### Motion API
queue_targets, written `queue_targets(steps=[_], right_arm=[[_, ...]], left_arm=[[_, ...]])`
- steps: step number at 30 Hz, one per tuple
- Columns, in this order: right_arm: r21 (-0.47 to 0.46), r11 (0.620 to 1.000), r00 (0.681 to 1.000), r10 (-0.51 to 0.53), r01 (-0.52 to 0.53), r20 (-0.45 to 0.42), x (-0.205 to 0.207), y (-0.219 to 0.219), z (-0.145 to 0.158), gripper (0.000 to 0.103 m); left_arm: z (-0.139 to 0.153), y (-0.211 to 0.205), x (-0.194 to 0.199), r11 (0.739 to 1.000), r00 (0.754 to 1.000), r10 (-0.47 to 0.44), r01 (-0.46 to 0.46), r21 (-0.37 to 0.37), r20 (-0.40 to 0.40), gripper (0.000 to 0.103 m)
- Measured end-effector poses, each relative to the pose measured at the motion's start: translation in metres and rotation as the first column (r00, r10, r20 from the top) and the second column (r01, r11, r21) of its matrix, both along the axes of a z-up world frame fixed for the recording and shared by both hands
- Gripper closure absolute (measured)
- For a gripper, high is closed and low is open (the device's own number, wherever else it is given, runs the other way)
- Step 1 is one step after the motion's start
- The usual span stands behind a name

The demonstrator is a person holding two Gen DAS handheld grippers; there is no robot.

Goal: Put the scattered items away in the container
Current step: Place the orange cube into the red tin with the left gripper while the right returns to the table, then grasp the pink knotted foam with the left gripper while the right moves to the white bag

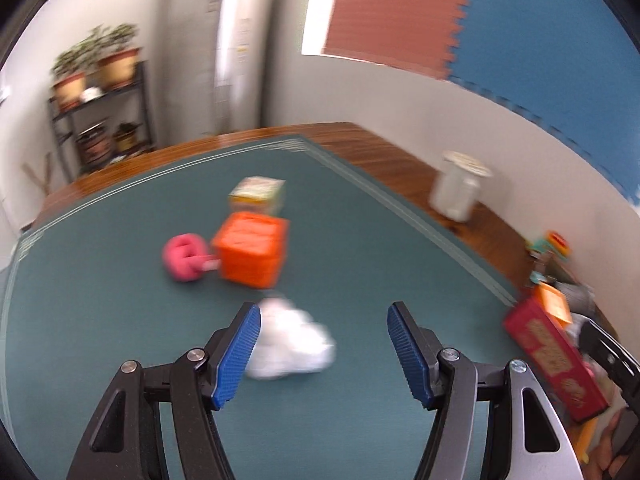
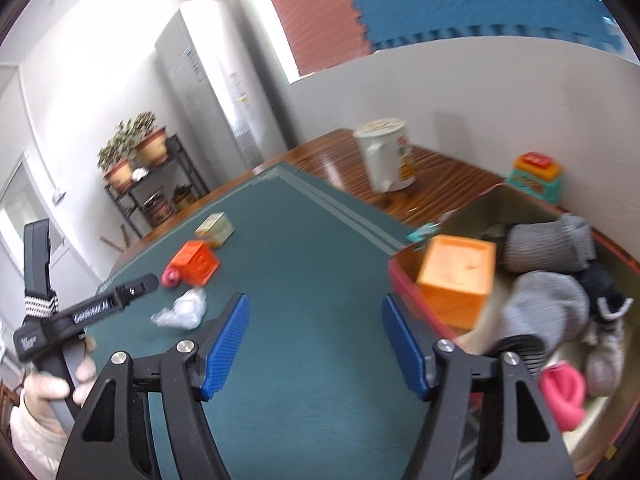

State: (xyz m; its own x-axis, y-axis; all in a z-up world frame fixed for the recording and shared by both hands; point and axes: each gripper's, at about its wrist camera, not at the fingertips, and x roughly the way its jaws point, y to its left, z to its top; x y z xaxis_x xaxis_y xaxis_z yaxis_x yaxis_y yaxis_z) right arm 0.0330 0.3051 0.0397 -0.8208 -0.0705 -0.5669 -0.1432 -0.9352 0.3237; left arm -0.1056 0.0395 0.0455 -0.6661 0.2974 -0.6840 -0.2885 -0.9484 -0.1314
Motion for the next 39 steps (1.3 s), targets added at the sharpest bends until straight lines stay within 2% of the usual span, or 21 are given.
queue_targets(steps=[6, 9, 11, 18, 26, 35, 38, 39], right_arm=[[0.009, 0.998, 0.997, 0.067, -0.067, 0.042, -0.02, -0.03, -0.015, 0.03], [0.005, 0.997, 0.995, 0.081, -0.081, 0.057, -0.027, -0.037, -0.022, 0.03], [0.002, 0.996, 0.994, 0.084, -0.084, 0.069, -0.031, -0.039, -0.028, 0.03], [-0.004, 0.997, 0.992, 0.079, -0.079, 0.102, -0.043, -0.037, -0.046, 0.03], [0.04, 0.994, 0.988, 0.097, -0.102, 0.118, -0.05, -0.044, -0.057, 0.03], [0.036, 0.994, 0.985, 0.096, -0.102, 0.146, -0.055, -0.044, -0.065, 0.03], [0.038, 0.994, 0.984, 0.093, -0.1, 0.152, -0.055, -0.044, -0.067, 0.03], [0.039, 0.994, 0.984, 0.093, -0.1, 0.154, -0.055, -0.045, -0.067, 0.03]], left_arm=[[-0.023, -0.053, -0.036, 0.983, 0.988, 0.153, -0.152, -0.099, 0.0, 0.035], [-0.037, -0.07, -0.057, 0.98, 0.981, 0.185, -0.181, -0.079, 0.055, 0.035], [-0.044, -0.081, -0.072, 0.98, 0.974, 0.2, -0.198, -0.034, 0.106, 0.035], [-0.043, -0.092, -0.107, 0.968, 0.961, 0.238, -0.246, 0.051, 0.138, 0.035], [-0.059, -0.089, -0.147, 0.961, 0.945, 0.24, -0.264, 0.085, 0.222, 0.035], [-0.074, -0.083, -0.152, 0.958, 0.938, 0.225, -0.262, 0.114, 0.264, 0.035], [-0.074, -0.082, -0.148, 0.961, 0.94, 0.23, -0.261, 0.094, 0.253, 0.036], [-0.074, -0.081, -0.146, 0.962, 0.94, 0.234, -0.261, 0.083, 0.248, 0.039]])
